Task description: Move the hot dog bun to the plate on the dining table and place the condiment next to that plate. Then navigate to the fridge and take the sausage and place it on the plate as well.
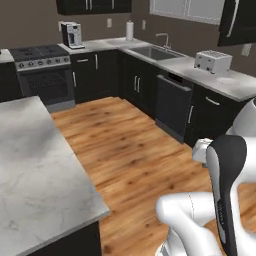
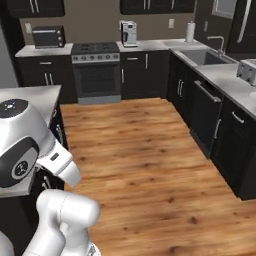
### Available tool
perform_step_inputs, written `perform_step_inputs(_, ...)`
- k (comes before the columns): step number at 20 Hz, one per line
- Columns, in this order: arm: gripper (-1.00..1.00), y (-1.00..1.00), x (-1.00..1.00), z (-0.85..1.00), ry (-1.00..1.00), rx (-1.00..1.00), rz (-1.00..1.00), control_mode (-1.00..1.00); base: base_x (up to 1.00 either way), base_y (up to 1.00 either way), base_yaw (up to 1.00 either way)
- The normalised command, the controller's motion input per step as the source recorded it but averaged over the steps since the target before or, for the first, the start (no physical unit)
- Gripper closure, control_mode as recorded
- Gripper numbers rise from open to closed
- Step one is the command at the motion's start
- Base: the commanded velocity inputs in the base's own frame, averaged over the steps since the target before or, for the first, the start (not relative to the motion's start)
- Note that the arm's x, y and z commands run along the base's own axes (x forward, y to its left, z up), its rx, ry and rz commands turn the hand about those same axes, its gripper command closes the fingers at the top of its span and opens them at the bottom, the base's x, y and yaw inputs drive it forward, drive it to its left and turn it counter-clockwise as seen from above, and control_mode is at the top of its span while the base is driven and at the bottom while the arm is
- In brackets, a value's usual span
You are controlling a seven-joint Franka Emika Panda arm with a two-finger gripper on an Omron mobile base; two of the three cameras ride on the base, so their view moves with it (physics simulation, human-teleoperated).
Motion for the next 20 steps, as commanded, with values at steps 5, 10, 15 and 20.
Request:
perform_step_inputs(5,-1.0,0.0,0.0,0.0,0.0,0.0,0.0,1.0,0.48,-0.82,-0.19)
perform_step_inputs(10,-1.0,0.0,0.0,0.0,0.0,0.0,0.0,1.0,0.89,-0.75,-0.07)
perform_step_inputs(15,-1.0,0.0,0.0,0.0,0.0,0.0,0.0,1.0,1.0,-0.46,0.0)
perform_step_inputs(20,-1.0,0.0,0.0,0.0,0.0,0.0,0.0,1.0,1.0,-0.06,0.0)
